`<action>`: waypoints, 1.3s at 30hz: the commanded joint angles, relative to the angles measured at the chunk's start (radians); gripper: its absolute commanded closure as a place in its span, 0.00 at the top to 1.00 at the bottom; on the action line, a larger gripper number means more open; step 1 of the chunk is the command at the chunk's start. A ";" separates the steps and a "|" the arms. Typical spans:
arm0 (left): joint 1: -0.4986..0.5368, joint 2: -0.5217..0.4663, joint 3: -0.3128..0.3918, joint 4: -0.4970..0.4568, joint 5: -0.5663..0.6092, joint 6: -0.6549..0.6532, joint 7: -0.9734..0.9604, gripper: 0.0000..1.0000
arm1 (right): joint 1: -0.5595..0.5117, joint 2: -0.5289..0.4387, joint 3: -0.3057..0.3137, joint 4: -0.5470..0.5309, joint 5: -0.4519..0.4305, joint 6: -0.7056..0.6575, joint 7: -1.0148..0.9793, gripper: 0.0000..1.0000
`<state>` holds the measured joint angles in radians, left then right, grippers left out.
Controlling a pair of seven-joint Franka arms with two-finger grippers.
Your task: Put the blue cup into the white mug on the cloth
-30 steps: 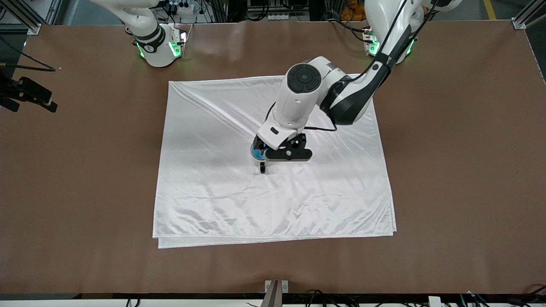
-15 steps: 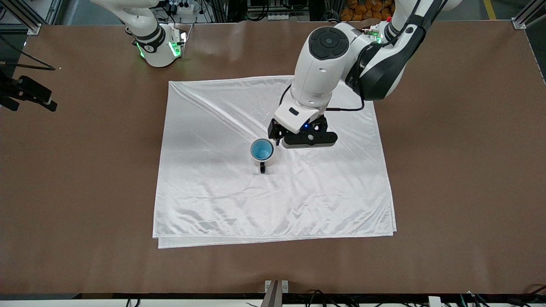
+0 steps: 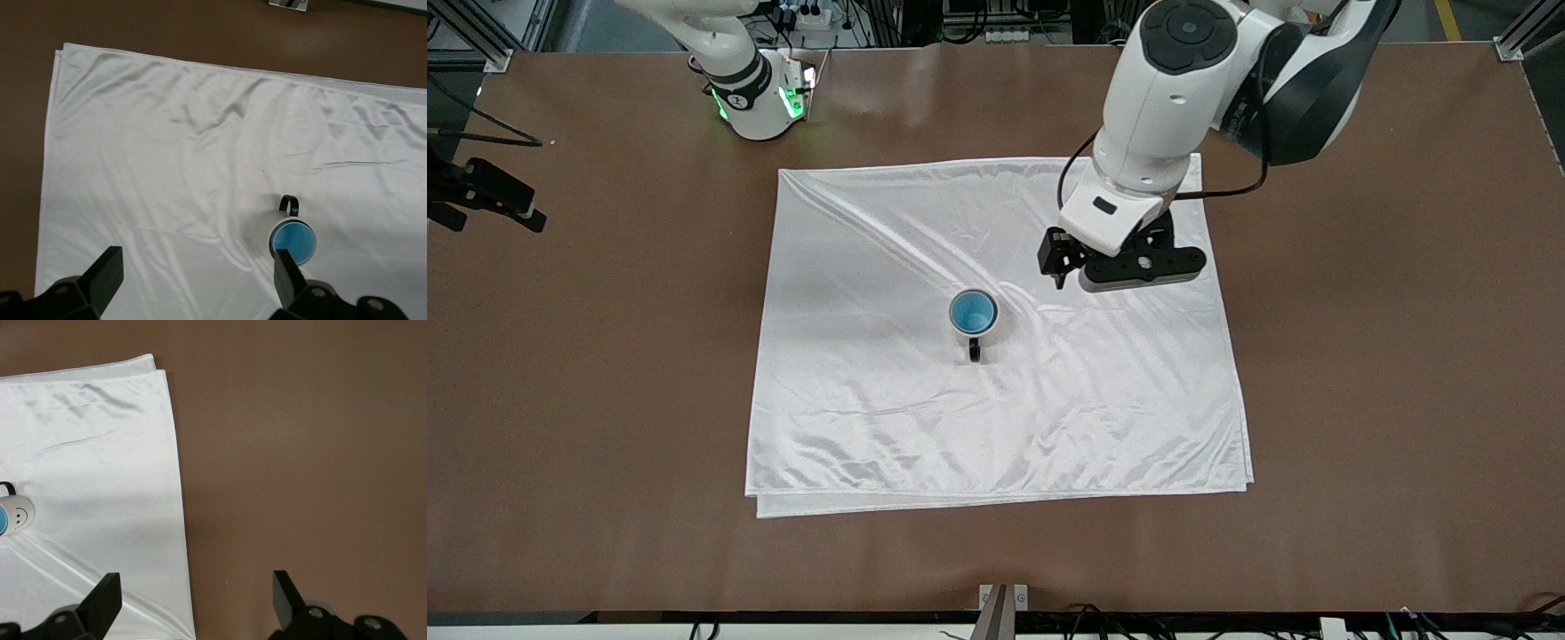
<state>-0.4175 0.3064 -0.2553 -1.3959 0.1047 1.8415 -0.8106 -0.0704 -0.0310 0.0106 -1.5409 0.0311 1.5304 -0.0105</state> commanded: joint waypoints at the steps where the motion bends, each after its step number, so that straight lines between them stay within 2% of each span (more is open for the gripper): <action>1: 0.029 -0.078 -0.004 -0.028 0.021 -0.065 0.045 1.00 | 0.000 -0.027 0.005 -0.024 -0.017 -0.003 -0.003 1.00; 6: 0.065 -0.121 -0.002 -0.028 0.021 -0.133 0.089 1.00 | 0.000 -0.027 0.008 -0.024 -0.011 -0.007 -0.002 1.00; 14: 0.198 -0.171 -0.005 -0.029 0.021 -0.197 0.326 1.00 | 0.000 -0.027 0.009 -0.022 -0.010 -0.007 -0.002 1.00; 26: 0.341 -0.171 -0.005 -0.034 0.018 -0.243 0.482 1.00 | 0.000 -0.027 0.011 -0.022 -0.010 -0.009 -0.003 1.00; 39: 0.430 -0.159 -0.005 -0.038 0.013 -0.243 0.521 1.00 | 0.000 -0.027 0.011 -0.019 -0.010 -0.009 -0.002 1.00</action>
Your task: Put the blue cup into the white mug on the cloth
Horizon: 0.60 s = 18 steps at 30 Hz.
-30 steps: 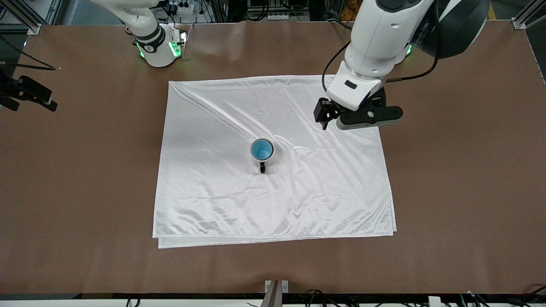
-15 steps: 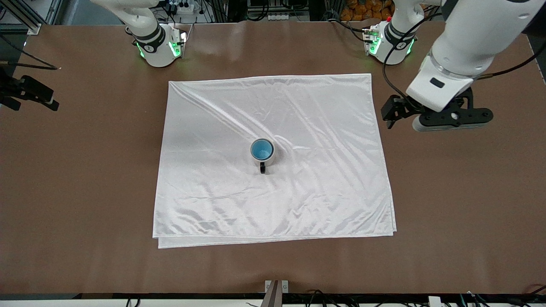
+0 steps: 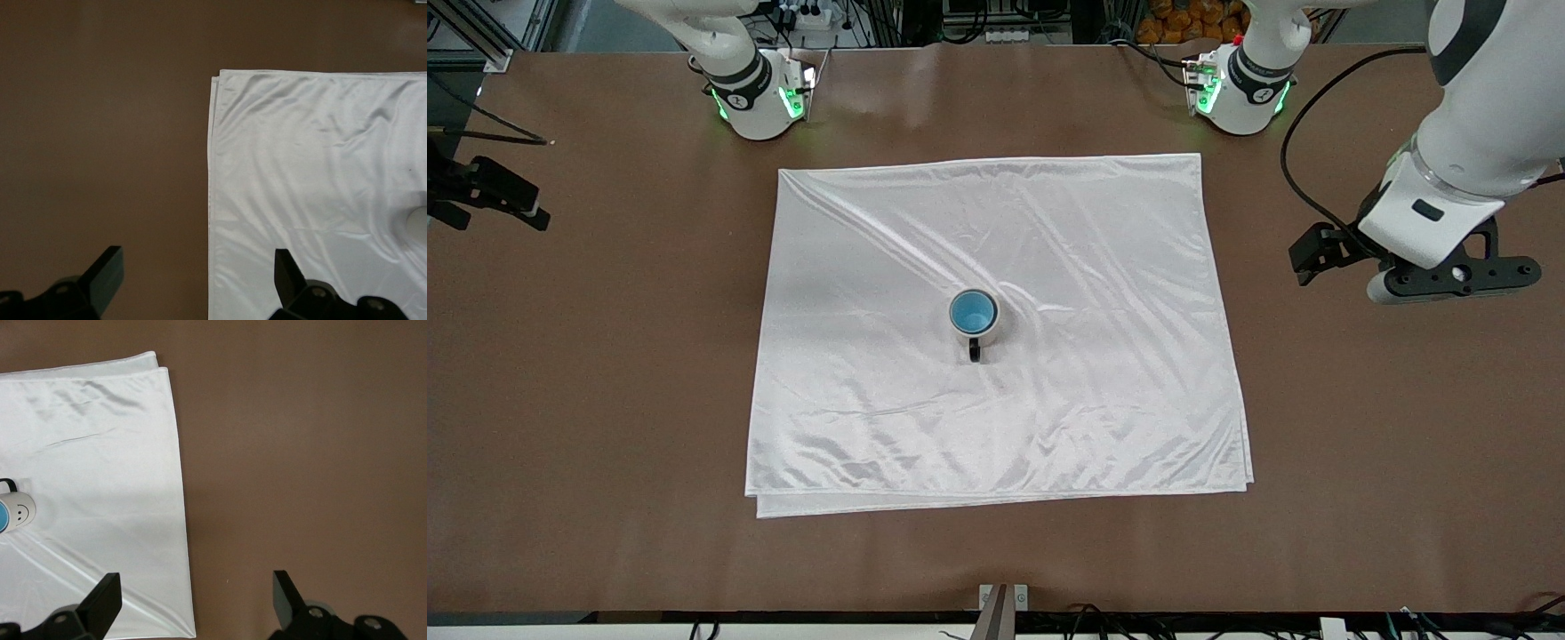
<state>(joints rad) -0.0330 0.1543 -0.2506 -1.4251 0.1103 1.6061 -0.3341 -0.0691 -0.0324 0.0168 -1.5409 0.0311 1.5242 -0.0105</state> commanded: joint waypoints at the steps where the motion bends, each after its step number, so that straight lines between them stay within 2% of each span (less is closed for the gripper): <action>1: 0.053 -0.009 -0.010 -0.008 0.005 -0.008 0.055 1.00 | -0.001 -0.026 0.005 -0.019 -0.010 -0.002 -0.003 1.00; 9: 0.087 -0.012 -0.012 -0.011 -0.011 -0.008 0.067 1.00 | -0.001 -0.026 0.003 -0.018 -0.010 -0.002 -0.003 1.00; 15: 0.142 0.005 -0.012 -0.015 -0.109 0.023 0.066 1.00 | -0.003 -0.024 0.003 -0.018 -0.010 -0.001 -0.003 1.00; 18: 0.143 0.019 -0.010 -0.017 -0.112 0.044 0.066 1.00 | -0.003 -0.023 0.000 -0.015 -0.010 -0.001 -0.003 1.00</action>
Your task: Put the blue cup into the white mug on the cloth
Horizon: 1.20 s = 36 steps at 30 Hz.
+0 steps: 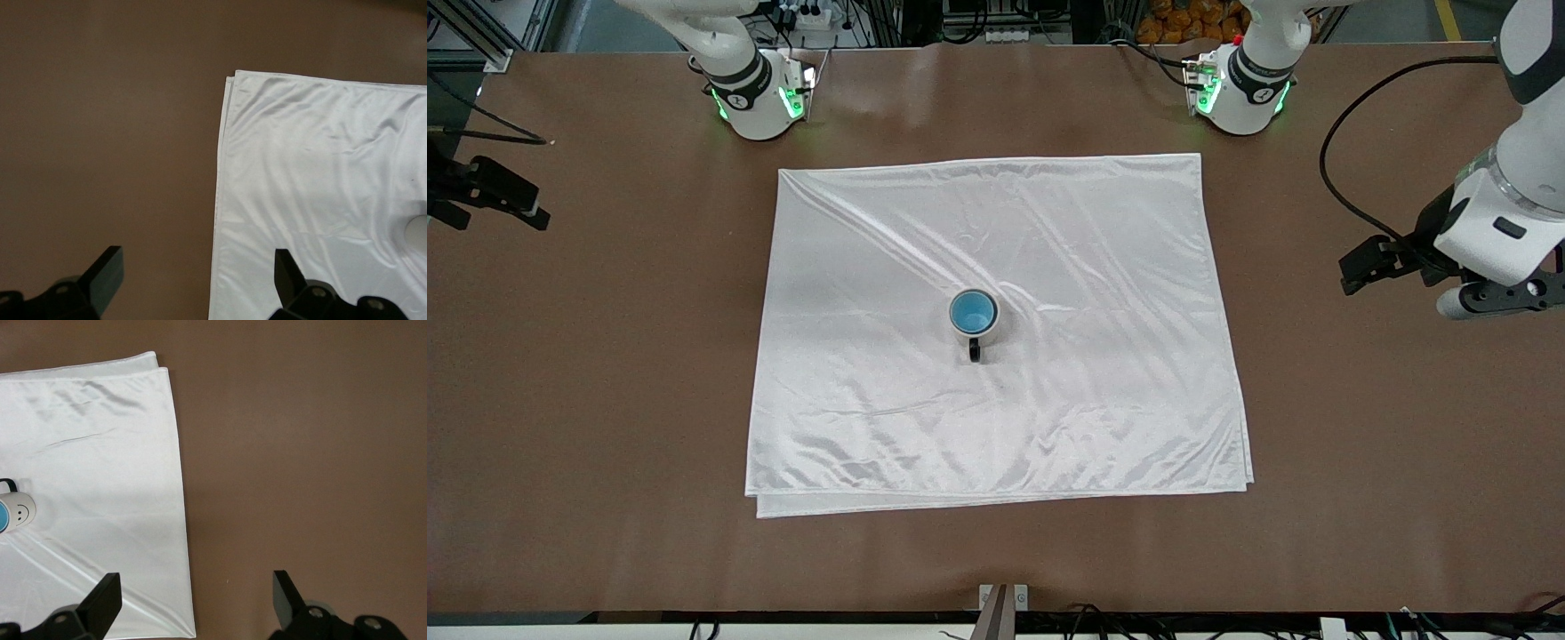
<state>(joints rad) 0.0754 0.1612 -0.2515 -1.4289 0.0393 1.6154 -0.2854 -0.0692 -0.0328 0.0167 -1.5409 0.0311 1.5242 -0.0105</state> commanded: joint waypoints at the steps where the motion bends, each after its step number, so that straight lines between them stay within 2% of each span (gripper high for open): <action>1: 0.035 0.015 -0.009 -0.013 -0.039 0.040 0.017 1.00 | -0.001 -0.022 0.000 -0.015 -0.010 -0.001 -0.003 1.00; 16: 0.066 0.020 -0.009 -0.130 -0.032 0.169 0.017 1.00 | 0.011 -0.027 -0.004 -0.015 -0.013 -0.001 -0.003 1.00; 21: 0.069 0.015 -0.009 -0.146 -0.032 0.176 0.019 1.00 | 0.020 -0.029 -0.007 -0.015 -0.014 0.001 -0.003 1.00; 27: 0.087 -0.028 -0.014 -0.222 -0.032 0.213 0.019 1.00 | 0.032 -0.032 -0.021 -0.015 -0.014 0.001 -0.003 1.00; 36: 0.090 -0.091 -0.020 -0.265 -0.033 0.212 0.020 1.00 | 0.032 -0.032 -0.021 -0.016 -0.014 0.002 -0.003 1.00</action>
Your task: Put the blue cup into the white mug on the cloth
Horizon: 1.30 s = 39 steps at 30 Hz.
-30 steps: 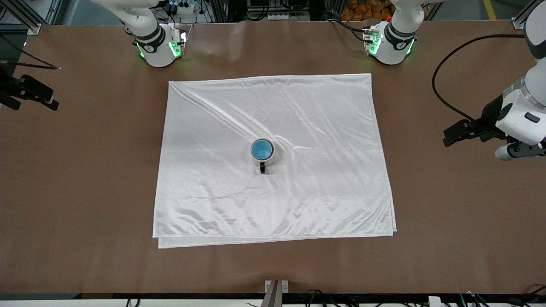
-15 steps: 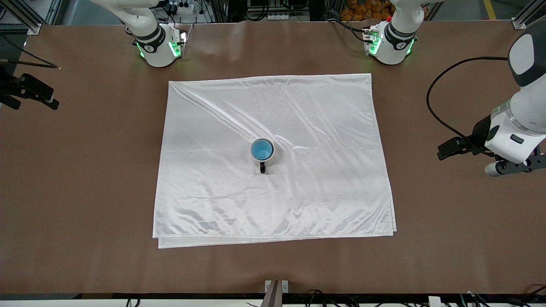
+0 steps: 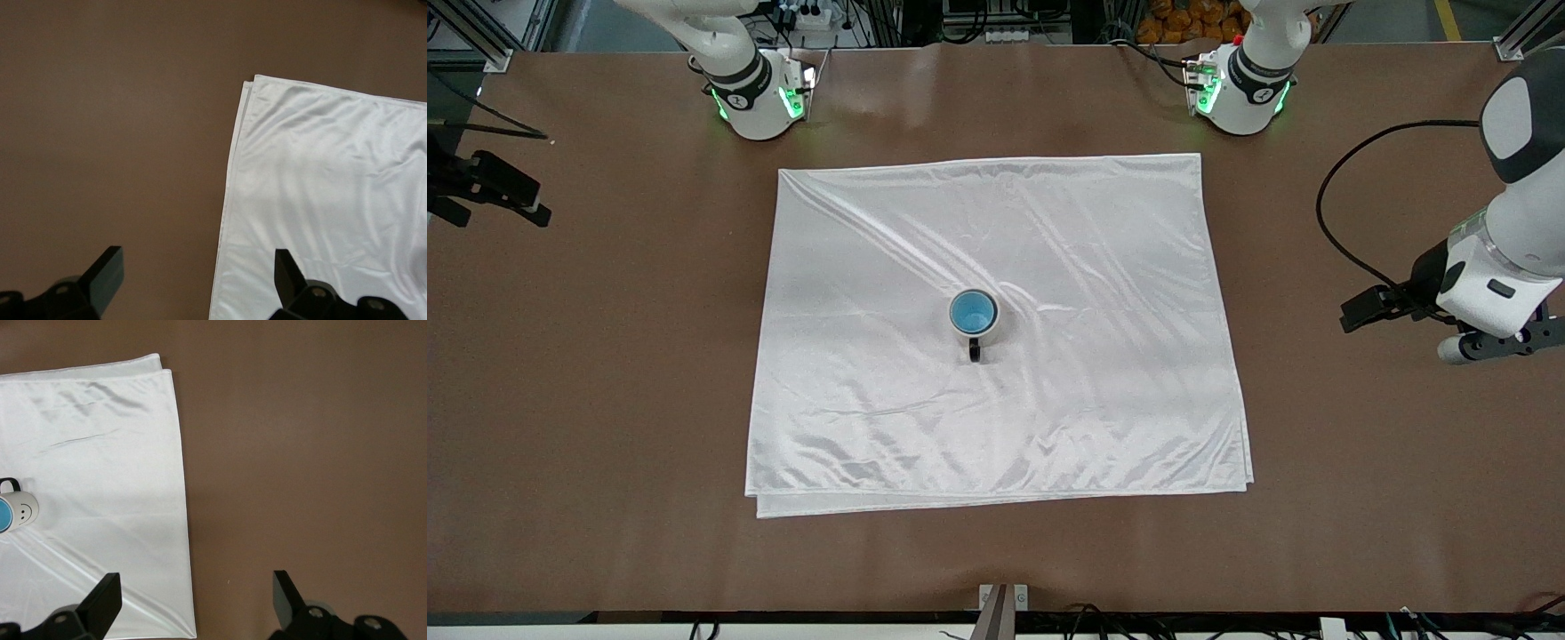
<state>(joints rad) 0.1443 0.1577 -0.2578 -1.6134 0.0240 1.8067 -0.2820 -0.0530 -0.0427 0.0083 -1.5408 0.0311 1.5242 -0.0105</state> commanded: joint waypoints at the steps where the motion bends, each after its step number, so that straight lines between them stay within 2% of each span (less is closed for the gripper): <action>1: 0.021 -0.090 -0.014 -0.083 -0.018 0.020 0.017 1.00 | 0.016 -0.022 -0.013 -0.016 -0.014 0.001 -0.003 1.00; 9: 0.028 -0.164 -0.011 -0.152 -0.018 0.040 0.015 1.00 | 0.016 -0.022 -0.014 -0.015 -0.014 0.001 -0.003 1.00; 15: 0.055 -0.179 -0.014 -0.154 -0.018 0.043 0.021 1.00 | 0.015 -0.022 -0.014 -0.016 -0.014 0.001 -0.003 1.00; 20: 0.018 -0.185 0.003 -0.155 -0.018 0.051 0.027 1.00 | 0.015 -0.022 -0.013 -0.016 -0.014 -0.001 -0.003 1.00; 24: -0.044 -0.185 0.081 -0.155 -0.016 0.054 0.034 1.00 | 0.015 -0.022 -0.014 -0.015 -0.014 0.001 -0.003 1.00; 29: -0.098 -0.187 0.133 -0.154 -0.009 0.062 0.038 1.00 | 0.015 -0.022 -0.013 -0.015 -0.014 0.001 -0.003 1.00; 34: -0.195 -0.187 0.239 -0.152 0.025 0.071 0.046 1.00 | 0.015 -0.022 -0.013 -0.015 -0.016 0.001 -0.003 1.00; 39: -0.209 -0.191 0.247 -0.137 0.025 0.080 0.075 1.00 | 0.015 -0.022 -0.014 -0.013 -0.017 0.001 -0.005 1.00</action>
<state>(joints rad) -0.0301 -0.0004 -0.0392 -1.7359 0.0301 1.8684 -0.2354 -0.0522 -0.0428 0.0048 -1.5408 0.0311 1.5242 -0.0105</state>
